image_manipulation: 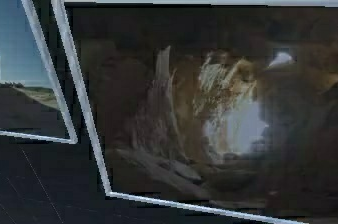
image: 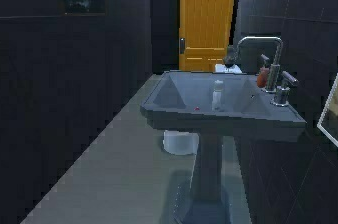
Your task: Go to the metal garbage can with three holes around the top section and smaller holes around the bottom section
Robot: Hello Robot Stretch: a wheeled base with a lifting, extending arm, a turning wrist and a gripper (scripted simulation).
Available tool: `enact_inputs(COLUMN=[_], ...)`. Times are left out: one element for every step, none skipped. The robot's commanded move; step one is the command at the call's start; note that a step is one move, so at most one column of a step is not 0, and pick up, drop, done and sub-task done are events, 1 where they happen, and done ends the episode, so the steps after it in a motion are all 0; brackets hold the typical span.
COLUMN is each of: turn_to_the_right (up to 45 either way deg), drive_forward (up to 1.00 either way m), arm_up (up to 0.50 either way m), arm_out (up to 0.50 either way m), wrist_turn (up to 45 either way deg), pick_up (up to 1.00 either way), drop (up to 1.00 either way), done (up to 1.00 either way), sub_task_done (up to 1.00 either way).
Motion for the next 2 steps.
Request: enact_inputs(turn_to_the_right=[-24.0,0.0], drive_forward=[0.0,0.9], arm_up=[0.0,0.0], arm_out=[0.0,0.0], wrist_turn=[0.0,0.0], pick_up=[0.0,0.0], drop=[0.0,0.0], done=[0.0,0.0], sub_task_done=[0.0,0.0])
